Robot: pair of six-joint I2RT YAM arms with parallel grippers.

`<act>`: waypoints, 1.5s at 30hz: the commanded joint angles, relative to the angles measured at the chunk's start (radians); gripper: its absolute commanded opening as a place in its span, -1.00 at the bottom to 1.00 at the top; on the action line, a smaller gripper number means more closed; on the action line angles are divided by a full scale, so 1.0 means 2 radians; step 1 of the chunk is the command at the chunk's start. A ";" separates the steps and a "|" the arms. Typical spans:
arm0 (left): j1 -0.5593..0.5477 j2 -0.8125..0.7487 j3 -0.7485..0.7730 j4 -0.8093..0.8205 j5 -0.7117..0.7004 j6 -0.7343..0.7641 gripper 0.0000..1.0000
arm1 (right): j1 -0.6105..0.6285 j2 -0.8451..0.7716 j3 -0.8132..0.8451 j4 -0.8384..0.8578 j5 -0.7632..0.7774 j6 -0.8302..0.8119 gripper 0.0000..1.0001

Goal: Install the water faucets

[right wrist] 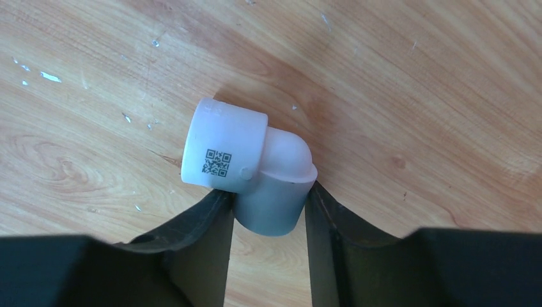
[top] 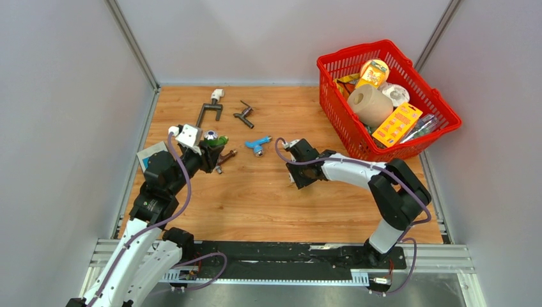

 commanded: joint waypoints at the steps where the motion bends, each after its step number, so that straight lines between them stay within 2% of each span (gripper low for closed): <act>1: 0.002 -0.004 0.003 0.014 0.010 0.001 -1.00 | 0.005 0.013 -0.001 0.006 0.014 -0.001 -0.28; 4: 0.002 -0.002 0.003 0.015 0.015 -0.004 -1.00 | 0.005 0.000 -0.002 0.015 0.011 0.003 -0.59; 7: 0.002 0.004 0.005 0.016 0.028 -0.015 -1.00 | 0.003 -0.016 0.000 0.022 0.016 0.012 -1.00; 12: 0.002 0.025 0.012 0.004 0.052 -0.039 -1.00 | 0.004 -0.047 -0.005 0.046 0.020 0.022 -1.00; 17: 0.002 0.045 0.020 0.000 0.081 -0.057 -1.00 | 0.004 -0.125 -0.034 0.106 0.022 0.025 -1.00; 26: 0.002 0.074 0.018 0.036 0.156 -0.120 -1.00 | 0.003 -0.231 -0.048 0.197 -0.007 -0.041 -1.00; 33: 0.002 0.104 0.007 0.134 0.216 -0.209 -1.00 | 0.004 -0.296 -0.065 0.263 -0.010 -0.080 -1.00; 37: 0.002 0.125 0.000 0.201 0.243 -0.278 -1.00 | 0.005 -0.327 -0.086 0.321 -0.048 -0.101 -1.00; 45: 0.000 0.134 -0.038 0.383 0.209 -0.446 -1.00 | 0.015 -0.339 -0.133 0.480 -0.085 -0.121 -1.00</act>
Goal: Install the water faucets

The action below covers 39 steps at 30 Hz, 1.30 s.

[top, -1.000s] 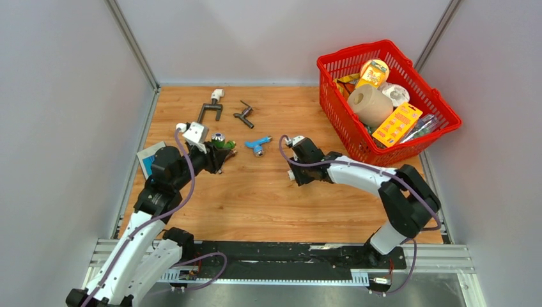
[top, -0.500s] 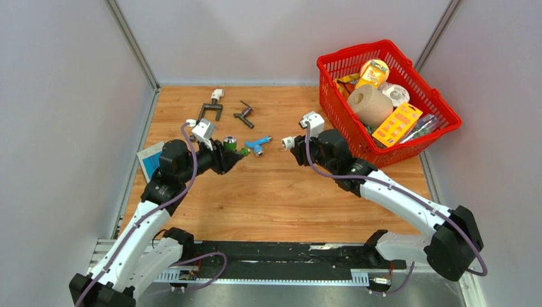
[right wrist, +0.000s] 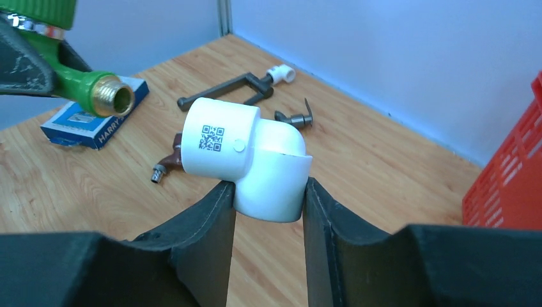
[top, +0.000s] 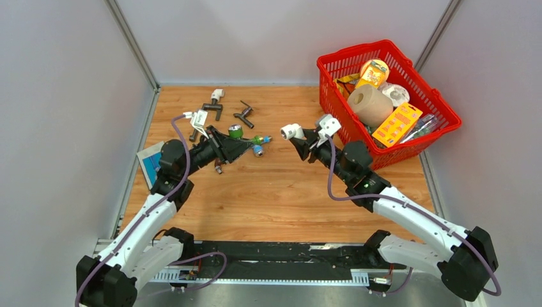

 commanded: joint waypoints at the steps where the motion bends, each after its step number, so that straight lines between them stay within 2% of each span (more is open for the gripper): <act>1: -0.002 0.000 -0.013 0.148 -0.016 -0.122 -1.00 | 0.013 0.006 -0.008 0.134 -0.043 -0.029 -1.00; 11: -0.022 0.008 -0.026 0.196 -0.099 -0.241 -1.00 | 0.064 0.075 0.001 0.277 0.072 -0.085 -1.00; 17: -0.023 0.039 -0.016 0.214 -0.094 -0.297 -1.00 | 0.070 0.116 0.017 0.330 0.124 -0.113 -1.00; 27: -0.027 0.093 0.016 0.226 -0.064 -0.352 -1.00 | 0.070 0.124 0.012 0.361 0.111 -0.119 -1.00; 39: -0.041 0.110 0.040 0.232 -0.058 -0.370 -1.00 | 0.070 0.134 0.002 0.375 0.114 -0.136 -1.00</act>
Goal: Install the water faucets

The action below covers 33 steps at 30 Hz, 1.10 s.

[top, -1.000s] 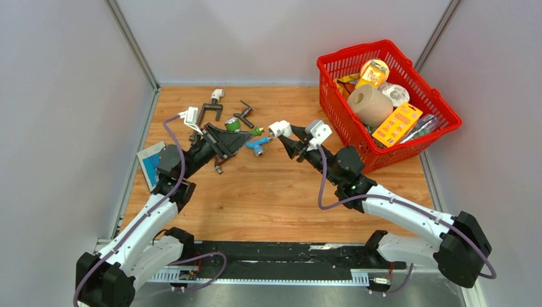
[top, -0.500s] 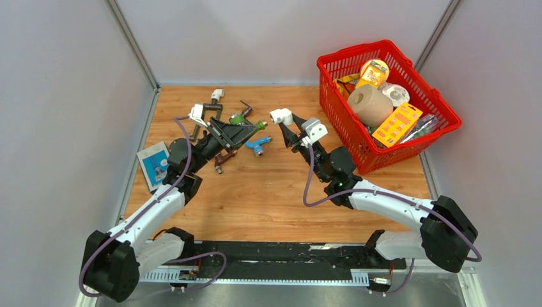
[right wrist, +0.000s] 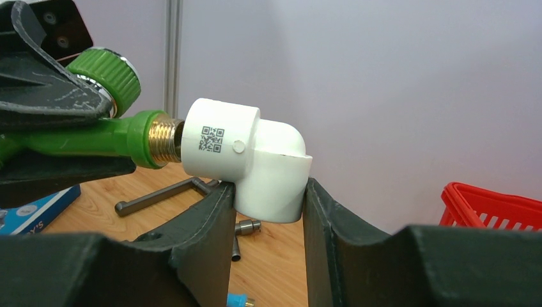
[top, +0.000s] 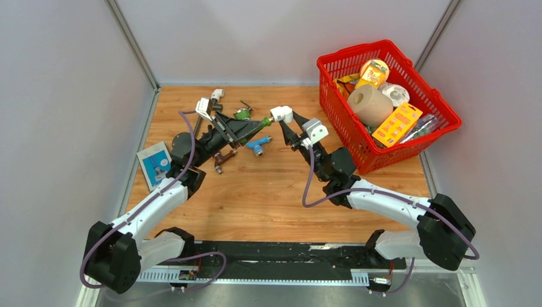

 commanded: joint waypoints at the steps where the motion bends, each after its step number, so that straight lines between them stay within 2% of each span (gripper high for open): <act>1: -0.006 -0.001 0.026 0.030 0.006 -0.016 -1.00 | 0.003 0.001 0.008 0.035 -0.005 -0.009 -1.00; 11: -0.011 -0.004 0.024 -0.010 -0.020 -0.015 -1.00 | 0.003 -0.007 -0.005 0.045 -0.025 -0.010 -1.00; 18: -0.009 -0.005 0.031 -0.008 -0.034 -0.012 -1.00 | 0.003 -0.013 -0.011 0.039 -0.035 -0.012 -1.00; 29: -0.019 -0.027 0.046 -0.072 -0.070 0.040 -1.00 | 0.003 -0.011 -0.011 0.040 -0.024 -0.009 -1.00; 33: -0.025 -0.034 0.043 -0.070 -0.086 0.048 -1.00 | 0.005 -0.007 -0.008 0.040 -0.024 -0.009 -1.00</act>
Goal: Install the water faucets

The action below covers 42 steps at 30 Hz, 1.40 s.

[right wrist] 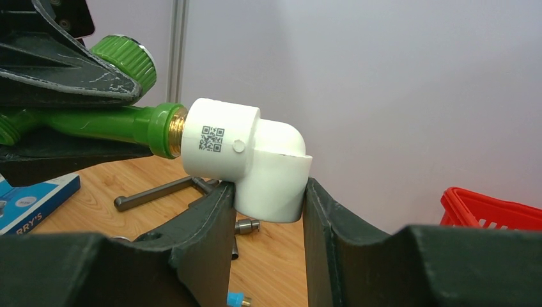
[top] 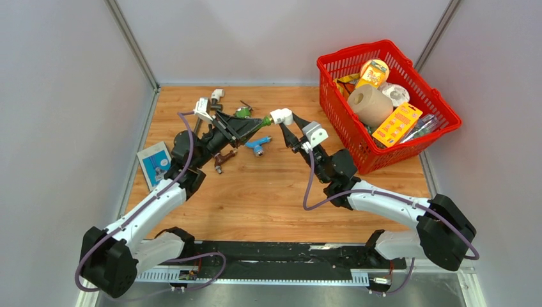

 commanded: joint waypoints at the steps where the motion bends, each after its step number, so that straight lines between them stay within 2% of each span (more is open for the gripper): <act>1: -0.006 -0.021 0.021 0.003 -0.032 0.022 -1.00 | 0.006 -0.005 0.007 0.027 -0.009 0.004 -1.00; 11: -0.029 -0.024 0.016 0.017 -0.073 0.064 -1.00 | 0.014 0.007 0.018 0.012 0.009 0.011 -1.00; 22: -0.033 -0.030 -0.023 0.064 -0.090 0.118 -1.00 | 0.014 -0.011 0.033 -0.057 -0.003 0.042 -1.00; 35: -0.035 -0.025 -0.027 0.073 -0.028 0.291 -1.00 | 0.014 -0.017 0.078 -0.169 -0.054 0.084 -1.00; 42: -0.035 -0.034 -0.022 0.060 0.042 0.459 -1.00 | 0.015 -0.024 0.105 -0.243 -0.084 0.096 -1.00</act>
